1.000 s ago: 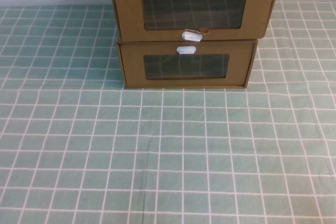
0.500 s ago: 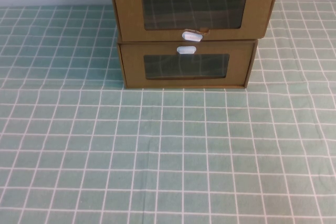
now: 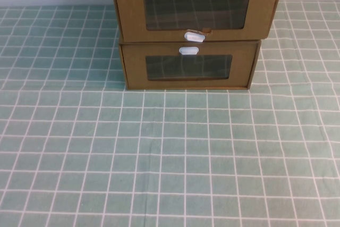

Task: Open the shoe box
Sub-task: 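Pull the top drawer of the cardboard box fully open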

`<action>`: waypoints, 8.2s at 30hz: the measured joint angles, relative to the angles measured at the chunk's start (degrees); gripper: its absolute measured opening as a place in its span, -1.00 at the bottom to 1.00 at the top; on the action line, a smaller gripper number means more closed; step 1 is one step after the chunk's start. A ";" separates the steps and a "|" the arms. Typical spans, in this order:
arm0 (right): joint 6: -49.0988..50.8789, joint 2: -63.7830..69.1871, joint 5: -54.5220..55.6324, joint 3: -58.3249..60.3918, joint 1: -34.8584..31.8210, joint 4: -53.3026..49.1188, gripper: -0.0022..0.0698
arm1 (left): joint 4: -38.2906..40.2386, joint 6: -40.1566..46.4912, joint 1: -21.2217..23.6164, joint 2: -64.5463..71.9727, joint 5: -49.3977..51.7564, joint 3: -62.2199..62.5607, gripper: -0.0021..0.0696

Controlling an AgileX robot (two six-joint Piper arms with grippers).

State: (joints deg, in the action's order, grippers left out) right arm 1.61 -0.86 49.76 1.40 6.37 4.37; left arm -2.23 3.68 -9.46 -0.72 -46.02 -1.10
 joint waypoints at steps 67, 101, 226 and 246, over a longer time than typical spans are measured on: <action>-31.31 83.63 -95.95 -83.64 29.11 -32.95 -0.98 | 51.68 35.36 -9.07 123.53 105.75 132.32 -0.96; 35.91 105.38 -96.23 -70.69 48.12 -98.28 -0.76 | 61.68 30.38 -0.99 126.67 115.62 133.39 -0.96; 42.69 91.59 -105.00 -60.70 67.34 -79.01 -0.64 | 48.67 26.30 -7.04 132.30 113.69 145.71 -0.96; 19.71 89.17 -93.68 -60.70 65.70 -63.88 0.20 | 46.03 26.55 -7.04 129.12 113.48 145.31 -0.96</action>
State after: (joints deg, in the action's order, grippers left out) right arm 21.32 88.31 -43.92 -59.31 72.07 -59.51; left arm 43.80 30.23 -16.50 128.39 67.45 144.21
